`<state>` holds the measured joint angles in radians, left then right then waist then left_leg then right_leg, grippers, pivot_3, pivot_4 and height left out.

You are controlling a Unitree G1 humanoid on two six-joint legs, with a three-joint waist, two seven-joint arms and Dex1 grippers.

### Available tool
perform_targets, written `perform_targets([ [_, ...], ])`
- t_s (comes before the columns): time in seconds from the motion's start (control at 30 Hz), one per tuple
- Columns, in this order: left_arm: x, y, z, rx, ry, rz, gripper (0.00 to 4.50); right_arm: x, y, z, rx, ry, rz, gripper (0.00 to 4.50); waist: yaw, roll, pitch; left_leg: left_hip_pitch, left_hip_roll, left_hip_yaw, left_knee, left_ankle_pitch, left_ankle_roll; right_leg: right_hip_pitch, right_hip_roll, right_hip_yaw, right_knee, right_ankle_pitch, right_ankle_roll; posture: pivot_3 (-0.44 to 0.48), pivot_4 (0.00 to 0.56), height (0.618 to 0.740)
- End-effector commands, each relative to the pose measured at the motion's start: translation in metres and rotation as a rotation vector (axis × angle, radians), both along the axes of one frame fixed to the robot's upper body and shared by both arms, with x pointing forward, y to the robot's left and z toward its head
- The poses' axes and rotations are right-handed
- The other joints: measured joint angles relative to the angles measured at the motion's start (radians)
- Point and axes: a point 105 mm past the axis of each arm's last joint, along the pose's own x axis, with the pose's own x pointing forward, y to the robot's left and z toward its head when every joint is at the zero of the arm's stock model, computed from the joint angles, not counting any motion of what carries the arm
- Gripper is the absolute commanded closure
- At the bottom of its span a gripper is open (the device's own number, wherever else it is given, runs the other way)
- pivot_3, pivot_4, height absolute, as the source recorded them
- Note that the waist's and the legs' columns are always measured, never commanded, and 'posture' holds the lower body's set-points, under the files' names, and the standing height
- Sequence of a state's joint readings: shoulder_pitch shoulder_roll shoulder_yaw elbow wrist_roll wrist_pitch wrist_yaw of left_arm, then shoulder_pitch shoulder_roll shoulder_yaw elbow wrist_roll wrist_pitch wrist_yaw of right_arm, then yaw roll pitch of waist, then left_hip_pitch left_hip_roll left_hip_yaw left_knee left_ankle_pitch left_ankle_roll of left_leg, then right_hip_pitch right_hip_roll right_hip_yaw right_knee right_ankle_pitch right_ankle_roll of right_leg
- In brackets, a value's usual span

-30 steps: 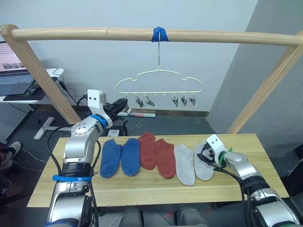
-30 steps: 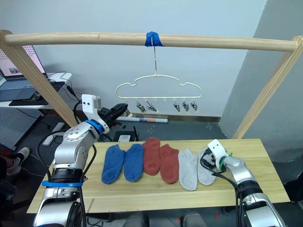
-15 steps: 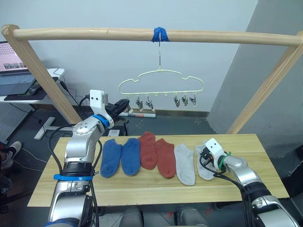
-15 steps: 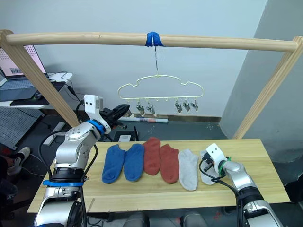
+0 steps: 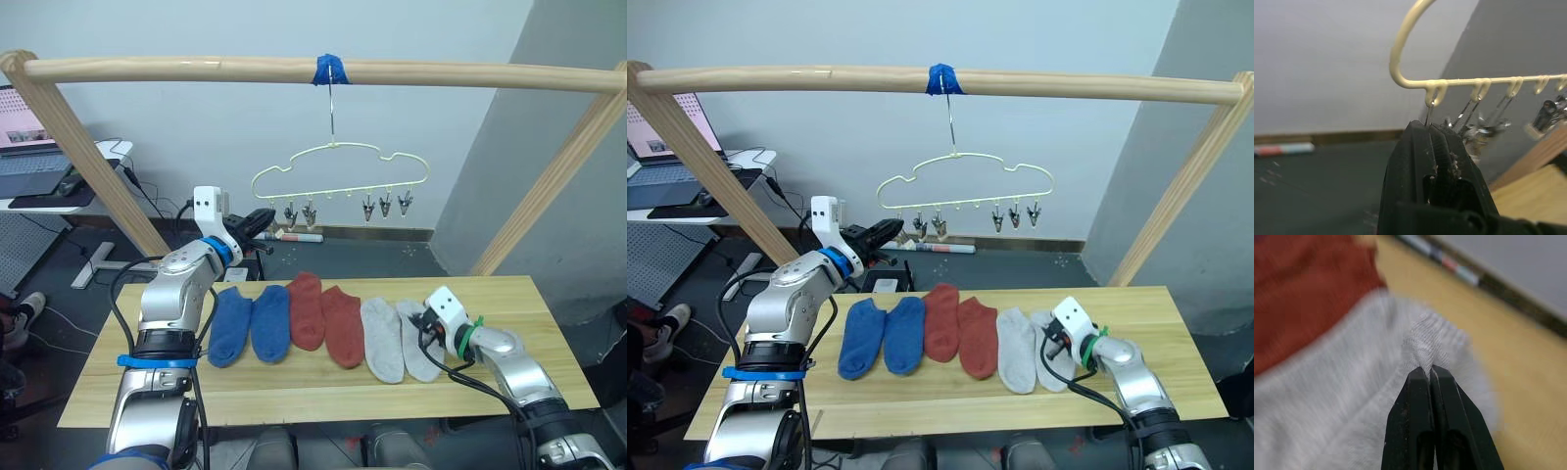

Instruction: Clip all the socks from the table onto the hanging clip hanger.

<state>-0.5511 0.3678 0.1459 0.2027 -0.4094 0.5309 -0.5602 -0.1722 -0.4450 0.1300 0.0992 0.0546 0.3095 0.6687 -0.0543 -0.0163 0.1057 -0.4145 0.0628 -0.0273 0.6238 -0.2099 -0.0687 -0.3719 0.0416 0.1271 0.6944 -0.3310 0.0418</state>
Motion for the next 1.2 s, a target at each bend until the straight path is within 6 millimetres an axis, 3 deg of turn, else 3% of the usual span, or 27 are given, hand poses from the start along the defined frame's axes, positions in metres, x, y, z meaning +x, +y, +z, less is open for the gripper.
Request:
perform_targets([
  [0.03,-0.003,0.002,0.016,-0.077,0.010,-0.016,4.50,-0.001,0.007,0.024,0.016,-0.061,0.018,4.46,0.002,0.000,0.001,0.000,0.000,0.000,0.000,0.000,0.000,0.000,0.000,0.000,0.000,0.000,0.000,0.028,0.115,0.740],
  [0.13,-0.011,-0.006,0.020,-0.295,0.179,-0.112,4.50,-0.004,0.067,0.074,0.131,-0.176,0.149,4.46,-0.002,0.000,0.004,0.000,0.000,0.000,0.002,0.000,0.000,-0.001,0.000,0.000,0.003,0.000,0.000,0.021,0.115,0.740],
  [0.2,-0.015,-0.011,0.025,-0.378,0.238,-0.158,4.50,-0.002,0.093,0.092,0.171,-0.216,0.195,4.46,-0.012,-0.001,0.008,0.000,0.001,-0.001,0.003,0.000,0.000,-0.001,0.002,0.000,0.003,0.000,0.000,0.019,0.116,0.740],
  [0.33,-0.021,-0.019,0.032,-0.419,0.273,-0.204,4.50,0.008,0.117,0.104,0.191,-0.241,0.213,4.46,-0.001,-0.005,0.012,-0.001,0.001,-0.004,0.004,0.000,0.000,-0.001,0.002,-0.001,0.003,0.000,0.000,0.019,0.116,0.740],
  [0.6,-0.022,-0.020,0.035,-0.440,0.279,-0.196,4.50,0.019,0.136,0.117,0.211,-0.278,0.232,4.46,0.022,-0.008,0.017,-0.003,-0.001,-0.004,0.004,0.000,-0.001,-0.002,-0.002,-0.003,0.002,0.002,-0.004,0.030,0.114,0.740],
  [1.2,-0.021,-0.018,0.036,-0.448,0.261,-0.180,4.50,0.016,0.144,0.119,0.229,-0.278,0.283,4.46,0.022,-0.008,0.018,-0.003,-0.001,-0.004,0.004,0.000,-0.001,-0.002,-0.002,-0.003,0.002,0.002,-0.004,0.031,0.109,0.740],
])
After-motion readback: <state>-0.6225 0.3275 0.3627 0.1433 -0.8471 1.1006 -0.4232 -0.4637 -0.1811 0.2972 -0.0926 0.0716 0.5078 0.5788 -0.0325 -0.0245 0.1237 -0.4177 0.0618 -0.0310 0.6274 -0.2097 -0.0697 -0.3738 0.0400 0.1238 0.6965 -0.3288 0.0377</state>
